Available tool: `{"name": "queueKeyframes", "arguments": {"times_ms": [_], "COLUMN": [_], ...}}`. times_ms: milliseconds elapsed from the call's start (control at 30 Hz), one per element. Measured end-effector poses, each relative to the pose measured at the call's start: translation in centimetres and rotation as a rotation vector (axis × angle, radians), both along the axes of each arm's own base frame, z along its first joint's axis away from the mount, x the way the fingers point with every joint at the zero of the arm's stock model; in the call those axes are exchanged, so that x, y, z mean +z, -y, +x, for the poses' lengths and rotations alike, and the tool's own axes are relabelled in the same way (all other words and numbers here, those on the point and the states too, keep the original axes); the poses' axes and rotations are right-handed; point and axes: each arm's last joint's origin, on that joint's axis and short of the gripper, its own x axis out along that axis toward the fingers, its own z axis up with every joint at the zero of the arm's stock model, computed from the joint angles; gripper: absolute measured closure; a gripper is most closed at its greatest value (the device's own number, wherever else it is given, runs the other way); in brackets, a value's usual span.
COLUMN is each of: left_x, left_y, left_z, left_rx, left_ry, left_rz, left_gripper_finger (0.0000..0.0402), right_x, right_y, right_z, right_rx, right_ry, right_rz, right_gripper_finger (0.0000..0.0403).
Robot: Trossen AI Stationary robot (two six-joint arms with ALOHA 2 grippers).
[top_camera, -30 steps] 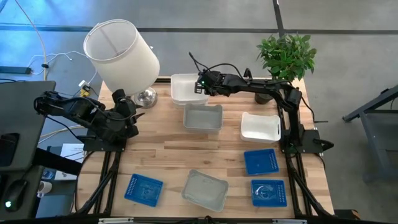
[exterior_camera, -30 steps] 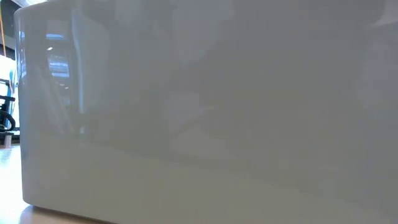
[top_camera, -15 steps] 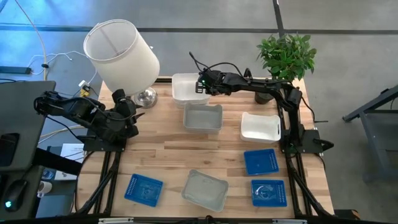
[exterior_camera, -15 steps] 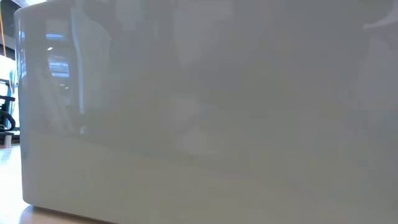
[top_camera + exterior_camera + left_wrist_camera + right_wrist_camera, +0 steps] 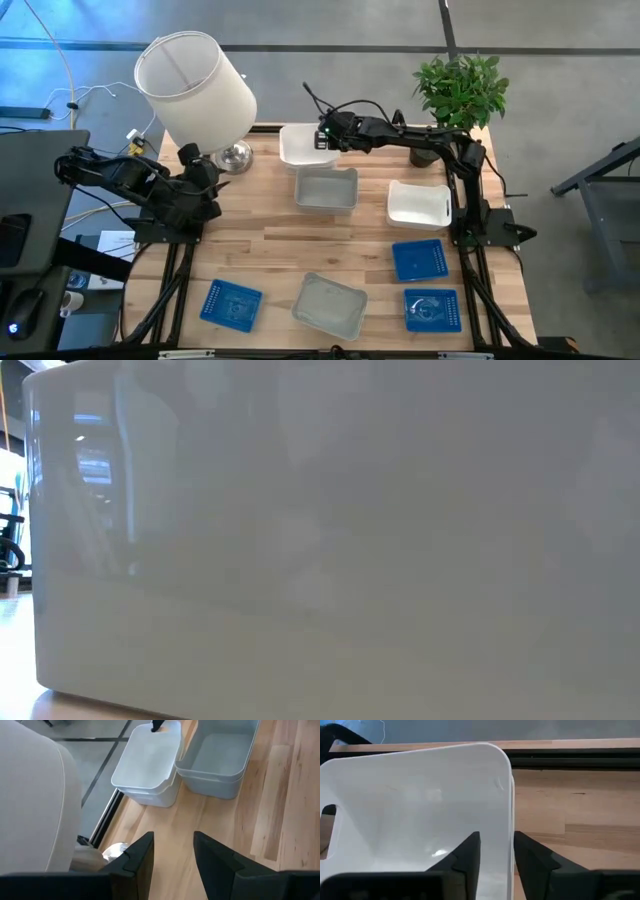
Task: Stack baskets by color
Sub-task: Stack the bottom white bin on top of the top white bin, then stack the blue bin on top of the bottom right blue bin
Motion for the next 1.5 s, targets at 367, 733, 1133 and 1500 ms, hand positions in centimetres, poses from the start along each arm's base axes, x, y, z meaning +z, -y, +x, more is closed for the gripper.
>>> {"name": "queueKeyframes", "arguments": {"times_ms": [367,733,1133,1500], "left_x": [-0.1,-0.2,-0.3,-0.3], "left_y": [0.1,0.3,0.4,0.5], "left_z": [0.0,0.0,0.0,0.0], "left_rx": [-0.004,-0.027,-0.050,-0.048], "left_ry": [-0.001,-0.002,-0.005,0.002], "left_rz": [-0.039,-0.119,-0.186,-0.228], "left_gripper_finger": [0.0275,0.0275,0.0275,0.0275], "right_x": [3.9,7.1,6.9,6.7], "right_y": [-0.4,-6.6,-13.3,-19.6], "right_z": [-0.3,-0.4,0.0,-0.9], "right_rx": [0.217,0.612,0.923,1.254], "right_ry": [-0.172,-0.435,-0.544,-0.641], "right_rz": [-0.028,0.030,0.080,0.177], "right_gripper_finger": [0.0290,0.0290,0.0290,0.0290]}}
